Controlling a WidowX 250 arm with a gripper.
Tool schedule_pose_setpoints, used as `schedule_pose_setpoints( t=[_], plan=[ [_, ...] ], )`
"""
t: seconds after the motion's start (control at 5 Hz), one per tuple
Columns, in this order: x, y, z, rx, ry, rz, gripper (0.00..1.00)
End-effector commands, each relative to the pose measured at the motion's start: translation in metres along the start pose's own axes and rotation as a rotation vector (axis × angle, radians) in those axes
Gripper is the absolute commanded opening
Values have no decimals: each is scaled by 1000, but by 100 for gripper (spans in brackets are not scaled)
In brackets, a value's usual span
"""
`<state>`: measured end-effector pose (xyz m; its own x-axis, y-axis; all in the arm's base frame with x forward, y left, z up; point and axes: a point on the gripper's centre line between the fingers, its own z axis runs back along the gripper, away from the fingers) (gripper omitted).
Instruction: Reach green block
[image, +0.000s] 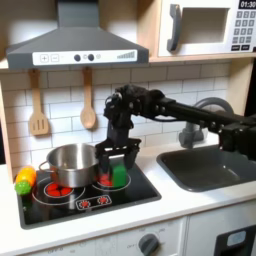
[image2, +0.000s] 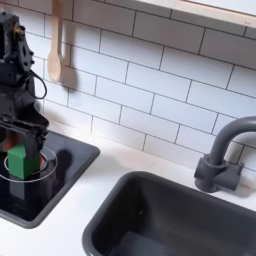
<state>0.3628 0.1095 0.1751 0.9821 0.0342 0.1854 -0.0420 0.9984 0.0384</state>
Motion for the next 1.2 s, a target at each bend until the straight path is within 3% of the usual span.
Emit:
schedule_pose_setpoints(
  t=[0.0,1.0],
  plan=[
    [2,-3,-8,4,0,10,100],
    [5,-5,-30,0,36,-4,100]
  ],
)
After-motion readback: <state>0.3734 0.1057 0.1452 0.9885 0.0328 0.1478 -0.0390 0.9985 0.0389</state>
